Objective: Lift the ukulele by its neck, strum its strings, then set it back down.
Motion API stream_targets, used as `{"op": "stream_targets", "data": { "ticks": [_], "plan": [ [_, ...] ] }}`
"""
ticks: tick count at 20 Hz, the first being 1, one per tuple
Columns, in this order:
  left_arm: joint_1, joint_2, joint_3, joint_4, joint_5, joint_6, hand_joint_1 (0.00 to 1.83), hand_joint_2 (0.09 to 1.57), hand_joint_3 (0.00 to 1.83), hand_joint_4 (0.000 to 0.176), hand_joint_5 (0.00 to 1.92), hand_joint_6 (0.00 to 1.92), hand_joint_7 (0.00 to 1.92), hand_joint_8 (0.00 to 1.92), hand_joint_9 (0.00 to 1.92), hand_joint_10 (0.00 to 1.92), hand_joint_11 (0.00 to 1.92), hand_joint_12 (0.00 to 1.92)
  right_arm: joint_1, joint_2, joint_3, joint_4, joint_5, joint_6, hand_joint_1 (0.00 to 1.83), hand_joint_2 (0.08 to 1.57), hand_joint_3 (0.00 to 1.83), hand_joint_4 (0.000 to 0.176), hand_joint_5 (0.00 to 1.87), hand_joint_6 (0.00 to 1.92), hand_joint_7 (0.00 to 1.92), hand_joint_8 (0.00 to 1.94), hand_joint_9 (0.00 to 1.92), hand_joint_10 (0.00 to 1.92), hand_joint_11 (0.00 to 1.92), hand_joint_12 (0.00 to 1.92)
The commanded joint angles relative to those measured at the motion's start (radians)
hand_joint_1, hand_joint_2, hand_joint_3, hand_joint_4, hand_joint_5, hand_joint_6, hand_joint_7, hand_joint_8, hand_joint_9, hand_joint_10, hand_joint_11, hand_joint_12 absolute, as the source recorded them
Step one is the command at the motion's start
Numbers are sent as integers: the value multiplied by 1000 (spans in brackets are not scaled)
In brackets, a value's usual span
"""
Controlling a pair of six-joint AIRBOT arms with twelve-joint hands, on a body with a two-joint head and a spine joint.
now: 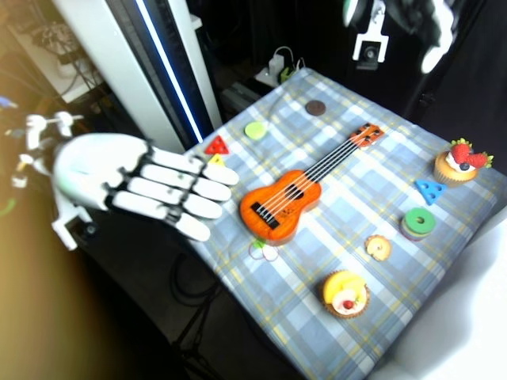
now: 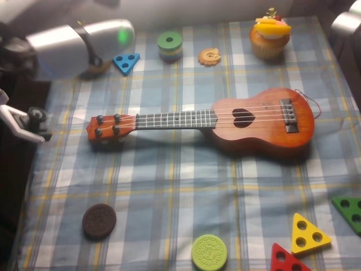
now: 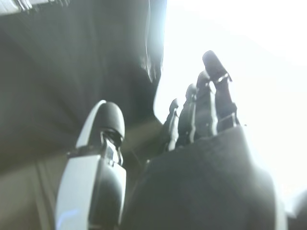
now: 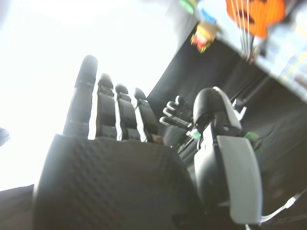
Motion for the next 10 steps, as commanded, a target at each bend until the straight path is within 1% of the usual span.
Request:
{"op": "stream_targets", "data": {
  "ticks": [1, 2, 3, 4, 6, 7, 8, 9, 10],
  "plan": [
    [-21, 2, 1, -13, -55, 10, 741, 1372, 5, 0, 258, 17, 241, 2, 150, 41, 0, 656, 21, 4, 7, 12, 51, -23, 314, 1397, 7, 8, 1, 0, 12, 0, 48, 17, 0, 332],
    [-31, 1, 1, -5, -28, 26, 766, 1354, 0, 0, 296, 12, 265, 3, 210, 33, 0, 852, 36, 3, 6, 11, 26, -55, 317, 1373, 0, 3, 8, 2, 6, 3, 54, 15, 0, 463],
    [-42, -1, -1, 3, -3, 48, 684, 1364, 2, 0, 258, 2, 222, 0, 187, 12, 0, 845, 48, 2, 6, 6, 2, -74, 314, 1369, 0, 0, 1, 0, 0, 0, 11, 2, 0, 451],
    [-53, -1, -6, 8, 21, 73, 627, 1364, 2, 0, 247, 0, 208, 0, 182, 8, 0, 848, 56, 2, 6, 1, -16, -86, 317, 1366, 0, 0, 2, 0, 0, 0, 1, 0, 0, 334],
    [-73, 0, -21, 9, 78, 153, 552, 1353, 0, 0, 208, 0, 170, 0, 156, 2, 0, 861, 65, 3, 7, -7, -39, -98, 393, 1355, 0, 0, 9, 1, 0, 0, 0, 0, 0, 218],
    [-78, 1, -24, 16, 109, 171, 550, 1331, 0, 0, 215, 3, 180, 3, 180, 10, 0, 956, 68, 4, 7, -10, -44, -100, 424, 1361, 1, 0, 1, 0, 0, 0, 0, 0, 0, 192],
    [-82, 1, -24, 22, 132, 177, 529, 1282, 0, 0, 180, 3, 161, 3, 193, 13, 0, 1066, 70, 4, 7, -12, -45, -100, 390, 1358, 0, 0, 0, 0, 0, 0, 0, 0, 0, 120],
    [-91, -1, -21, 28, 182, 199, 519, 1222, 0, 0, 140, 5, 147, 3, 217, 20, 0, 1168, 71, 6, 6, -12, -45, -100, 382, 1351, 0, 0, 0, 0, 0, 0, 0, 0, 0, 106],
    [-95, -4, -20, 28, 219, 222, 490, 1202, 0, 0, 92, 1, 113, 0, 199, 11, 0, 1190, 72, 8, 6, -13, -45, -100, 386, 1344, 0, 0, 0, 0, 0, 0, 0, 0, 0, 127]
  ]
}}
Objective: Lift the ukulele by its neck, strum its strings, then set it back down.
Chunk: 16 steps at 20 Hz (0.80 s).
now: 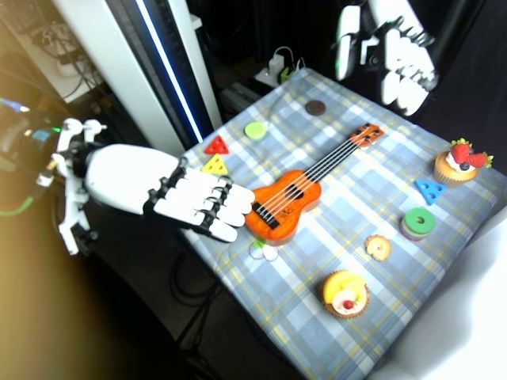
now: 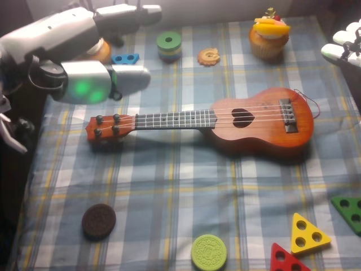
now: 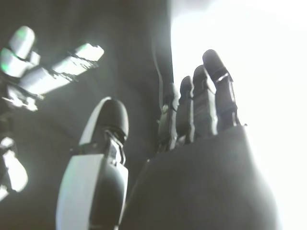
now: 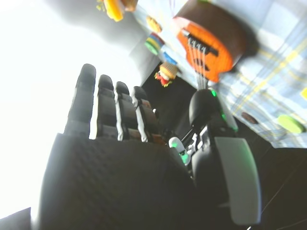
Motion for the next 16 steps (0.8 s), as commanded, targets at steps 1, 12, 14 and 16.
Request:
{"op": "stream_targets", "data": {
  "ticks": [1, 12, 14, 16],
  "plan": [
    [-19, -6, 3, -13, -61, 16, 535, 1150, 0, 6, 51, 0, 71, 0, 114, 7, 0, 958, 15, 12, 5, 1, 120, -6, 425, 1346, 0, 0, 0, 0, 0, 0, 0, 0, 0, 86],
    [-9, -144, 87, -44, 159, 122, 870, 949, 1, 63, 172, 14, 212, 8, 183, 66, 0, 1118, 16, 20, -1, 1, 145, -5, 296, 1377, 4, 10, 0, 0, 0, 0, 0, 0, 0, 0],
    [6, -166, 97, -132, 169, 227, 1003, 963, 2, 33, 259, 42, 282, 28, 231, 108, 0, 1260, 16, 21, -2, 2, 148, -5, 239, 1372, 1, 15, 0, 0, 0, 0, 0, 0, 0, 0],
    [16, -186, 116, -148, 175, 228, 1033, 1032, 2, 19, 295, 63, 332, 20, 86, 517, 0, 1356, 16, 22, -3, 2, 150, -5, 224, 1371, 1, 23, 0, 0, 0, 0, 0, 0, 0, 0]
  ]
}}
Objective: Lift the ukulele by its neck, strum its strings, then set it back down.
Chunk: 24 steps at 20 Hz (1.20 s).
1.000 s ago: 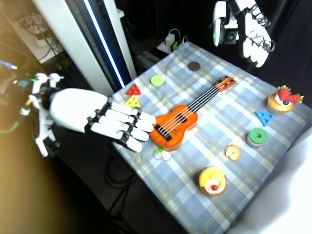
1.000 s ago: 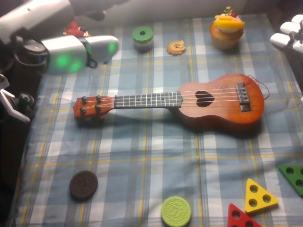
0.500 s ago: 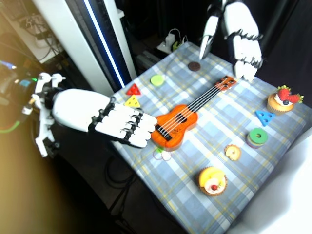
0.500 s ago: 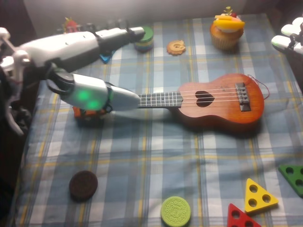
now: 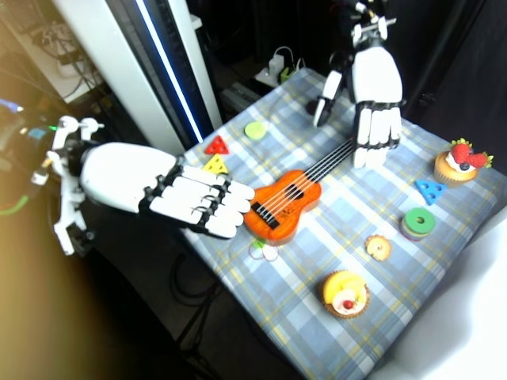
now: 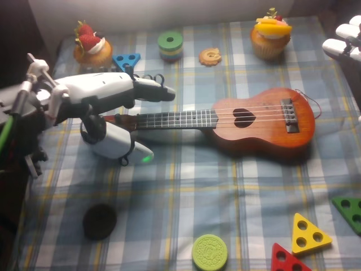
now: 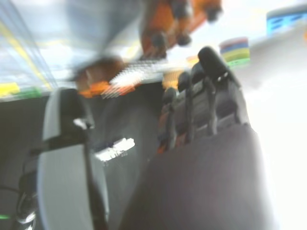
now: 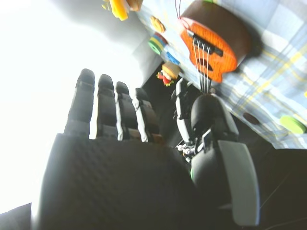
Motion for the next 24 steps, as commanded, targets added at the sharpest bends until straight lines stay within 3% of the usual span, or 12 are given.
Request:
{"op": "stream_targets", "data": {
  "ticks": [1, 4, 5, 8, 9, 11, 17, 18, 20, 21, 22, 24],
  "plan": [
    [-5, -9, 9, -21, -104, 5, 1011, 1056, 3, 19, 313, 119, 375, 40, 36, 751, 0, 1430, 15, 12, 1, 7, 127, -3, 225, 1385, 7, 6, 0, 0, 0, 0, 0, 0, 0, 0],
    [8, -42, 37, -73, -104, 34, 1101, 1075, 3, 8, 151, 999, 507, 230, 91, 1062, 0, 1591, 15, 13, -1, 7, 129, -3, 196, 1385, 4, 0, 0, 0, 0, 0, 0, 0, 0, 0],
    [14, -60, 49, -126, -103, 81, 1149, 1133, 7, 0, 135, 1208, 217, 1155, 56, 1432, 0, 1858, 15, 13, -2, 7, 130, -3, 218, 1390, 4, 1, 0, 0, 0, 0, 0, 0, 0, 0],
    [23, -86, 60, -241, -103, 219, 1223, 1144, 0, 0, 198, 1385, 222, 1524, 108, 1697, 0, 1918, 15, 14, -4, 7, 133, -3, 264, 1403, 5, 6, 0, 0, 0, 0, 0, 0, 0, 0],
    [26, -92, 67, -253, -102, 220, 1110, 1312, 3, 0, 455, 1521, 519, 1700, 196, 1833, 13, 1920, 15, 15, -5, 7, 133, -3, 236, 1397, 2, 13, 0, 0, 0, 0, 0, 0, 0, 0],
    [27, -97, 77, -269, -102, 220, 1064, 1320, 0, 0, 608, 1534, 471, 1898, 449, 1920, 199, 1921, 15, 16, -5, 7, 135, -2, 262, 1410, 4, 12, 0, 0, 0, 0, 0, 0, 0, 0],
    [19, -39, 14, -254, -177, 221, 1385, 1123, 0, 0, 539, 1920, 702, 1921, 773, 1921, 612, 1921, 15, 37, -21, -3, 162, 8, 258, 1403, 0, 6, 0, 0, 0, 0, 0, 0, 9, 5],
    [14, -31, 5, -247, -188, 221, 1369, 1130, 0, 0, 537, 1921, 705, 1921, 783, 1921, 659, 1921, 15, 43, -21, -16, 170, 29, 234, 1371, 19, 12, 0, 0, 0, 0, 37, 0, 1, 313],
    [6, -19, -13, -233, -216, 221, 1415, 1144, 0, 0, 474, 1921, 651, 1921, 747, 1921, 630, 1921, 15, 50, -16, -52, 193, 95, 185, 1357, 3, 0, 0, 0, 0, 0, 1, 0, 0, 116],
    [3, -14, -20, -226, -228, 221, 1148, 1306, 64, 0, 483, 1683, 595, 1854, 687, 1921, 547, 1921, 16, 50, -11, -72, 196, 121, 238, 1344, 0, 4, 0, 0, 0, 0, 0, 0, 0, 4],
    [-2, -13, -24, -218, -235, 221, 1354, 1201, 10, 0, 451, 1844, 593, 1908, 705, 1921, 546, 1921, 21, 50, -7, -90, 196, 141, 258, 1330, 0, 0, 0, 0, 0, 0, 0, 0, 0, 0],
    [-11, -13, -29, -205, -238, 220, 1411, 1192, 5, 0, 450, 1918, 583, 1920, 692, 1921, 499, 1921, 37, 44, 2, -118, 191, 166, 250, 1303, 0, 54, 0, 0, 0, 0, 0, 0, 0, 0]
  ]
}}
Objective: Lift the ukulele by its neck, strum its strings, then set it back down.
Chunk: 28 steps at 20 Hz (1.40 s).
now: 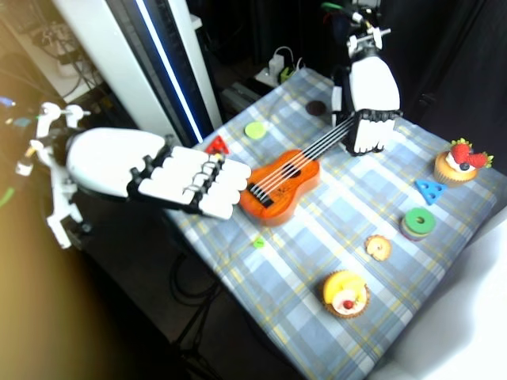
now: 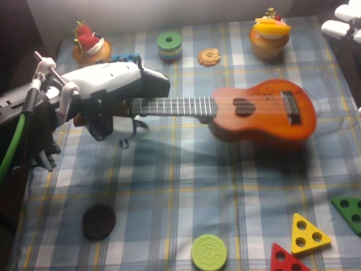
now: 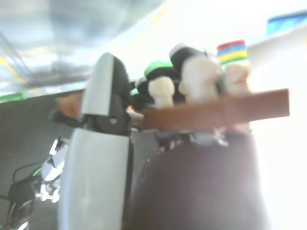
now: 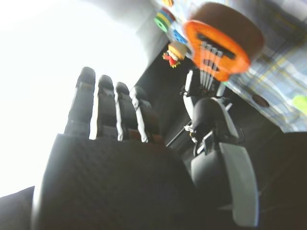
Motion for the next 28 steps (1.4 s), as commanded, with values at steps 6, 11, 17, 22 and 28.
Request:
{"op": "stream_targets", "data": {
  "ticks": [6, 11, 17, 22, 28],
  "plan": [
    [-22, 11, -12, 16, -134, -9, 1382, 1178, 0, 0, 460, 1921, 625, 1921, 683, 1921, 519, 1921, 173, -63, 46, -112, -63, 28, 439, 1318, 34, 33, 225, 37, 0, 0, 0, 0, 0, 0],
    [-32, 13, -16, 30, -140, -10, 1426, 1156, 16, 0, 510, 1921, 705, 1912, 683, 1921, 495, 1921, 254, -107, 74, -186, -208, 33, 398, 1319, 0, 40, 251, 0, 0, 0, 0, 0, 0, 0],
    [-35, 17, -23, 44, -149, -15, 1467, 1126, 0, 0, 542, 1920, 697, 1921, 738, 1921, 567, 1921, 322, -150, 91, -266, -337, 34, 262, 1222, 0, 19, 67, 1, 0, 0, 0, 0, 0, 0],
    [-36, 16, -20, 44, -149, -17, 1438, 1147, 4, 0, 542, 1921, 669, 1921, 725, 1921, 569, 1921, 331, -155, 83, -307, -364, 42, 149, 1146, 0, 0, 80, 4, 0, 0, 0, 0, 0, 409],
    [-38, 14, -6, 31, -143, -21, 1323, 1207, 99, 0, 535, 1905, 685, 1574, 719, 1921, 565, 1921, 331, -143, 72, -318, -370, 43, 63, 1195, 2, 0, 73, 4, 0, 0, 0, 0, 0, 1580]
  ]
}}
